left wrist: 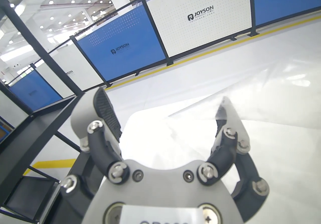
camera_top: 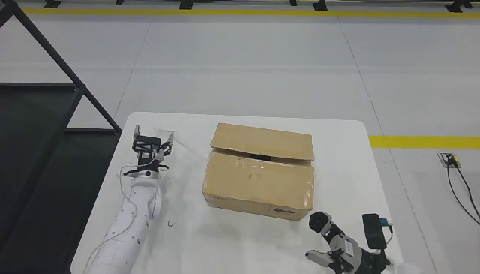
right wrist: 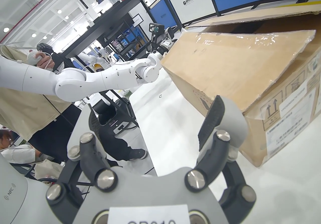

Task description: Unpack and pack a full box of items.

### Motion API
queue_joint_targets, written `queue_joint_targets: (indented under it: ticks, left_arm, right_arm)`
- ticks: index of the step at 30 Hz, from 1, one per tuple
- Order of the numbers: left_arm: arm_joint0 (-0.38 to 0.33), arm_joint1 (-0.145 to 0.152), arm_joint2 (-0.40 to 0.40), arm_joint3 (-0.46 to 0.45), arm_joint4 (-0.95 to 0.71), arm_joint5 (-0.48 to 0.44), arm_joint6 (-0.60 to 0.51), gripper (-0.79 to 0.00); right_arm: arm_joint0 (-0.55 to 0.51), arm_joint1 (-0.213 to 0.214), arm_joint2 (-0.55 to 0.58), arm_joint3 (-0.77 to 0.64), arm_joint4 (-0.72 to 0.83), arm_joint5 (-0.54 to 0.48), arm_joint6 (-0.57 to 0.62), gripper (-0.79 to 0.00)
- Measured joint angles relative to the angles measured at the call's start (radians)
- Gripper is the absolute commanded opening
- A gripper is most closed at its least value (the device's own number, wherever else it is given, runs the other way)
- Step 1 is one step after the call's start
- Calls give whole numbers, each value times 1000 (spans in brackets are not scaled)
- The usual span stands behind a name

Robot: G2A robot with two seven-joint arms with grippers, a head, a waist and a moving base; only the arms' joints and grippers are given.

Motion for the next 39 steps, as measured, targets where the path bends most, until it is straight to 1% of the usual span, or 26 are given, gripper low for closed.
queue_joint_targets:
  ticks: [9,15,23,29,39]
  left_arm:
    - [73,24,-76,-114,-10,10,-29,0]
    - [108,36,-115,-160,-9,2,-69,0]
    - [115,46,-165,-140,-42,-31,-107,0]
    - [123,49,-168,-129,-17,-26,-109,0]
    - [127,56,-226,-103,-91,-45,-136,0]
  right_arm:
    - [11,5,-6,18,5,-20,-3,0]
    - [18,8,-12,27,7,-31,-2,0]
    - [23,13,-16,32,7,-36,2,0]
    - [23,16,-20,31,8,-35,5,0]
    - [16,21,-26,29,-2,-38,-5,0]
